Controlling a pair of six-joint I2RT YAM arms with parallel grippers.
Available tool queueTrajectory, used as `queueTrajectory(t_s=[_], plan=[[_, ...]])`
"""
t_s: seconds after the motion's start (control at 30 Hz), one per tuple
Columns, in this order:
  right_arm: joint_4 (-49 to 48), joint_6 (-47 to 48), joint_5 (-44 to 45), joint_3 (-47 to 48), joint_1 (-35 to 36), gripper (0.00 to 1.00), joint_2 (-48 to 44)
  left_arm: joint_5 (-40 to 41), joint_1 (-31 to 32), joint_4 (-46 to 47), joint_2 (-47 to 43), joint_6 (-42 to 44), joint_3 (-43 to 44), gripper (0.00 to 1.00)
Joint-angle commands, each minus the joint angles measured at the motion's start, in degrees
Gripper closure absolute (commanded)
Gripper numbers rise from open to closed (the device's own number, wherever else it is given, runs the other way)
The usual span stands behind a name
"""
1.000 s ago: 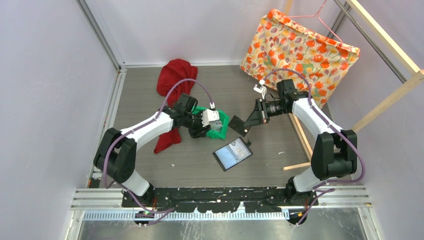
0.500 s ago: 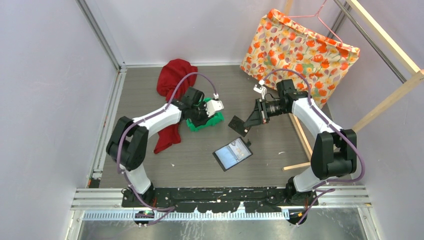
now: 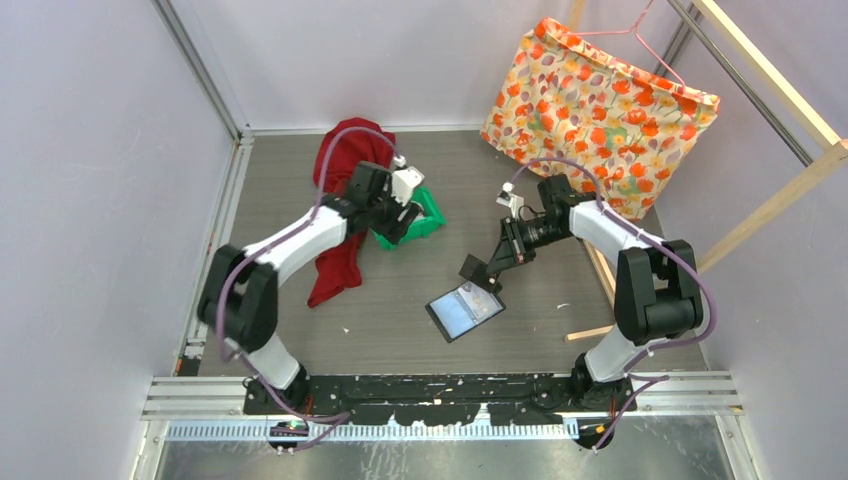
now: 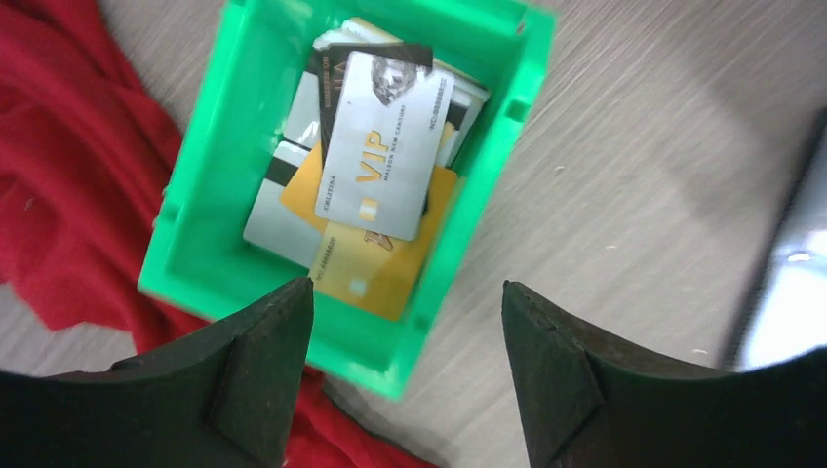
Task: Put the credit cards into the card holder
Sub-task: Move the storage box to the center of the board, then insert the credit card into the card holder.
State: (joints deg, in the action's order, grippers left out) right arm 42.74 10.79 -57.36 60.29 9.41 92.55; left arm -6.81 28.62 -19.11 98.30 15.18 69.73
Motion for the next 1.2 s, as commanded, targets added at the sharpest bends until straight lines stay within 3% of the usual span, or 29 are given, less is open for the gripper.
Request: queueTrajectory(t_s=[0.0,0.17,0.37,0.5,0.87,1.17], plan=[[6.81,8.43,5.56,3.22,3.01,0.99,1.95,-2.51,-0.15,7.68,-15.73,-14.41,-7.27,0.27],[13.26,14.13,10.06,4.76,6.92,0.99,4.91,-5.94,1.99,12.77,-28.74,-31.08,-23.03,0.24],[14.45,15.32,11.04,4.6,7.9,0.99,9.46,-2.15,7.87,25.72,-41.74,-54.63,-42.19,0.27],[13.53,13.33,11.3,5.6,8.0,0.99,11.63,1.44,10.83,30.93,-45.48,-66.98,-50.13,0.29],[11.93,10.63,10.07,6.46,7.79,0.99,10.24,0.74,13.92,37.56,-35.82,-80.26,-52.34,0.33],[11.65,10.15,9.83,6.5,7.11,0.99,8.96,-1.13,15.99,40.21,-25.7,-83.45,-50.02,0.37]])
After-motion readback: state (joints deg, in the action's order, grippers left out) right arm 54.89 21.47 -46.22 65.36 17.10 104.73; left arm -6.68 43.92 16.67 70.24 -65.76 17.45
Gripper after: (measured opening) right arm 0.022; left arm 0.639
